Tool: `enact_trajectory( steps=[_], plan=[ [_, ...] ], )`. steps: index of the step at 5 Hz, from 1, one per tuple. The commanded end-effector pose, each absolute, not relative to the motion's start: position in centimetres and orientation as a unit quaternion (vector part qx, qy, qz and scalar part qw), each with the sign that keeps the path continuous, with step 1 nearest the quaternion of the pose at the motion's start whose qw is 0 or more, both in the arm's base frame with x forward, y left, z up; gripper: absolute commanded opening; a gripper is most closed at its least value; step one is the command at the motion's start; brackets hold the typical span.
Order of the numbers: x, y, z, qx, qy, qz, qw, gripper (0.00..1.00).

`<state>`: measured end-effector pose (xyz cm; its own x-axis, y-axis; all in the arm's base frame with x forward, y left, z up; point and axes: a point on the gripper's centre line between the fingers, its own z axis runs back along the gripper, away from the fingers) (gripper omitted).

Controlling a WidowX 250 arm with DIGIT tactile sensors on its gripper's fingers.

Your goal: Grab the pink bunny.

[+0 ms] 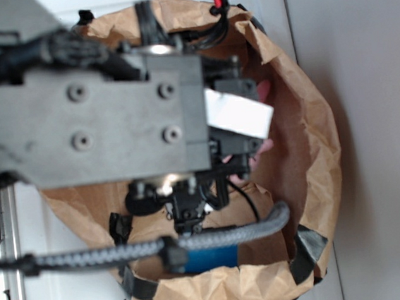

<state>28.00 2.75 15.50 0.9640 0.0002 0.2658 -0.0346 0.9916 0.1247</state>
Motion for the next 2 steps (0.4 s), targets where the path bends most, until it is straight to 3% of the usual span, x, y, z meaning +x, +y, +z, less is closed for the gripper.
enact_trajectory(
  steps=[1, 2],
  plan=[
    [34.6, 6.5, 12.7, 0.09, -0.137, 0.067, 0.984, 1.0],
    [36.6, 7.2, 11.7, 0.081, -0.143, 0.149, 0.975, 1.0]
  ],
)
